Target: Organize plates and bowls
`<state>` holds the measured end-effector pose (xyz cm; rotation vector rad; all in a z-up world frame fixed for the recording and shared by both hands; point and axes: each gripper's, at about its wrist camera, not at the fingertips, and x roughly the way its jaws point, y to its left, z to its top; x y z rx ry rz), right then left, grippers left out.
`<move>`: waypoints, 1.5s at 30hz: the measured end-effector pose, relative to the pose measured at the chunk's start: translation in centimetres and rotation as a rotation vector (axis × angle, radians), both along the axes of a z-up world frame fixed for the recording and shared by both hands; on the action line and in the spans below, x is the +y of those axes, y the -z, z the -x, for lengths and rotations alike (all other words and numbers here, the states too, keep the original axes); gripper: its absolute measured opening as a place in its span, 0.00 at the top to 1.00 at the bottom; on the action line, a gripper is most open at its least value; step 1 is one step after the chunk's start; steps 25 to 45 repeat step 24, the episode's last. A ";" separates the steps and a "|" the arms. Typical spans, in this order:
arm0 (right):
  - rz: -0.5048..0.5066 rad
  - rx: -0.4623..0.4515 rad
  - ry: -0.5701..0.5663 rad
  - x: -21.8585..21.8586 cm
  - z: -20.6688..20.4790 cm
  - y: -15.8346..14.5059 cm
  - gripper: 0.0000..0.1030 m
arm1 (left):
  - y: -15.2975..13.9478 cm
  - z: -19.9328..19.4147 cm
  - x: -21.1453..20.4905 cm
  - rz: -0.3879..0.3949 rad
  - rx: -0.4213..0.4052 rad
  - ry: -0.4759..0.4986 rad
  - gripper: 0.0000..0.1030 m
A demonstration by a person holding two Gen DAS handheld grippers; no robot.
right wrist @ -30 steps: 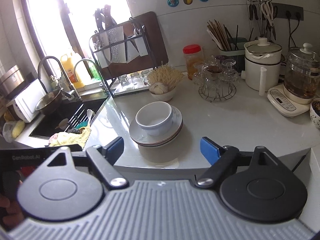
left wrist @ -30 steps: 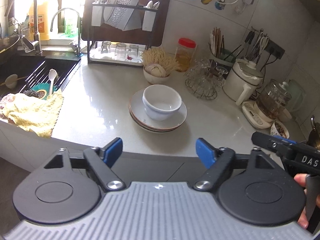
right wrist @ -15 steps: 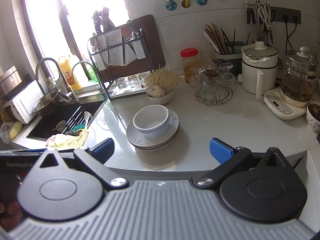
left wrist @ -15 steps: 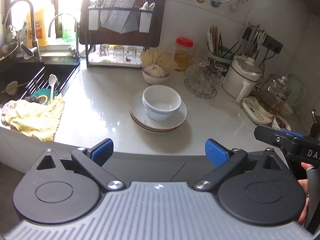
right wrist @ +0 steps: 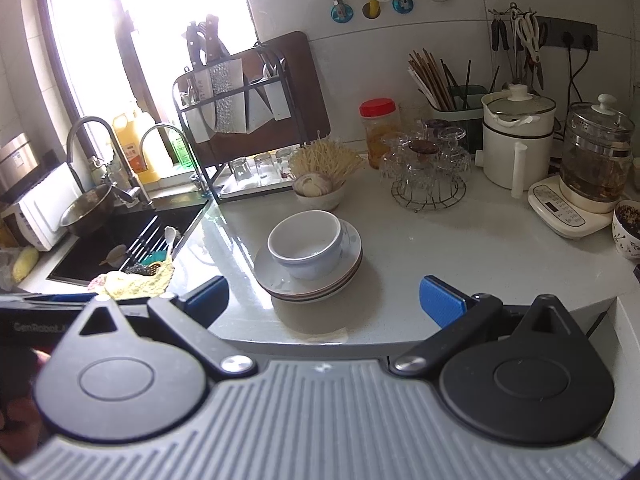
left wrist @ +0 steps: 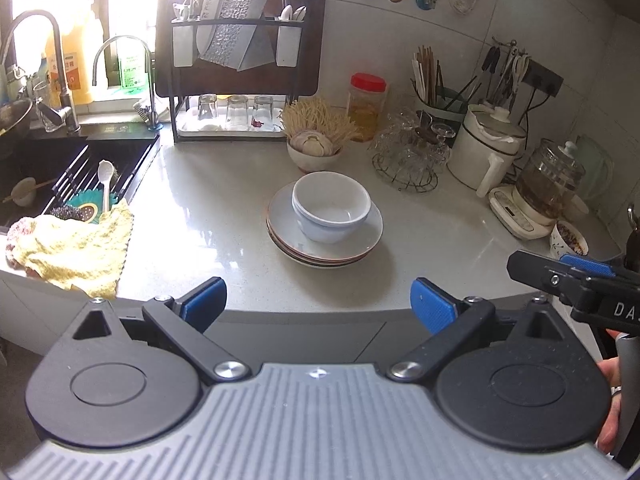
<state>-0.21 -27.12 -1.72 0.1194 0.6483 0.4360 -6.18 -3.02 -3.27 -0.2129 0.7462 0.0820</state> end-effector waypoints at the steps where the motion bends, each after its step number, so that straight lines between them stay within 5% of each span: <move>1: -0.001 -0.002 0.003 -0.1 0.0 0.0 0.00 | 0.0 0.0 0.0 -0.003 0.002 0.001 0.03; 45: 0.019 -0.013 0.034 -0.6 1.3 0.0 0.00 | 0.2 1.5 -0.7 -0.025 0.021 0.006 0.03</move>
